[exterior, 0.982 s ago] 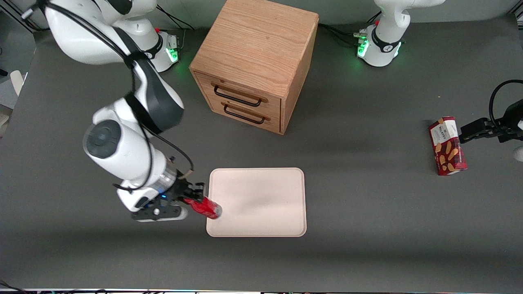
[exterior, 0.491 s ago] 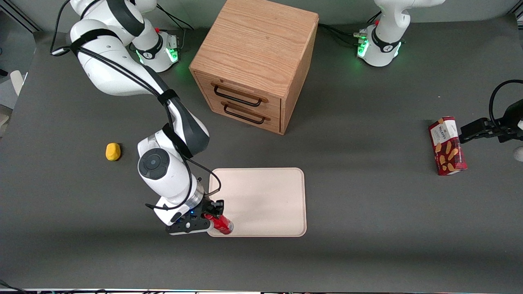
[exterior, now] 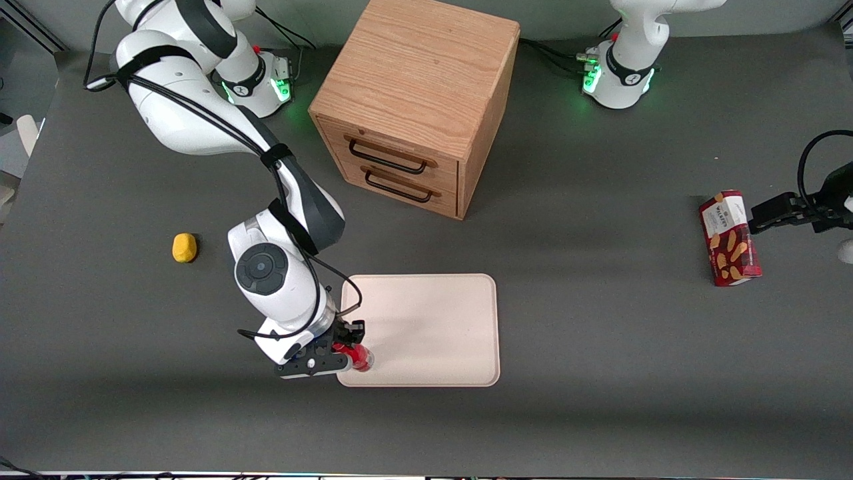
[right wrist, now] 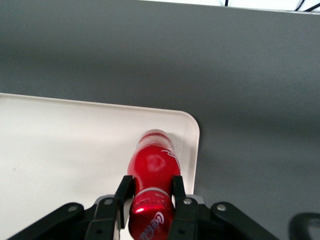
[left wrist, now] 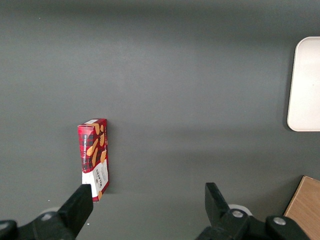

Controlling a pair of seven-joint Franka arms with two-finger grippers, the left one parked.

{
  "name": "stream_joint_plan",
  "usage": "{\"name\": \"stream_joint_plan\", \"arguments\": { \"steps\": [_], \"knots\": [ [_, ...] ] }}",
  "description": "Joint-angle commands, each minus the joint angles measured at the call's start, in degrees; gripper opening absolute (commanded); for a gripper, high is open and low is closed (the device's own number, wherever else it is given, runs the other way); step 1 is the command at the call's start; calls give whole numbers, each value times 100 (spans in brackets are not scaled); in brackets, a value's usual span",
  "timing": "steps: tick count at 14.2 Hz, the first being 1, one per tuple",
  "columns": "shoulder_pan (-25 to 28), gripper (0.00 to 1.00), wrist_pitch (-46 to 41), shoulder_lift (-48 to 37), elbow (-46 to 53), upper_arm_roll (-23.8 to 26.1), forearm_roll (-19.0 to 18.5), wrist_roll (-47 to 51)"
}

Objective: Place coke bottle on tray

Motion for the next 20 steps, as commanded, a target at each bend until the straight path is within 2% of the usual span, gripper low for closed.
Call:
{"name": "stream_joint_plan", "arguments": {
  "steps": [1, 5, 6, 7, 8, 16, 20],
  "knots": [
    [0, 0, -43, 10, -18, 50, -169, 205],
    [0, 0, -16, 90, -18, 42, -178, 223],
    [0, 25, -16, 90, -18, 42, -170, 232],
    [0, 88, -16, 90, -18, 42, -178, 232],
    [0, 100, -16, 81, -18, 42, -178, 232],
    [-105, 100, -69, -269, -9, 42, -99, 214],
    [-289, 100, -1060, -867, -79, 7, 400, 109]
  ]
}}
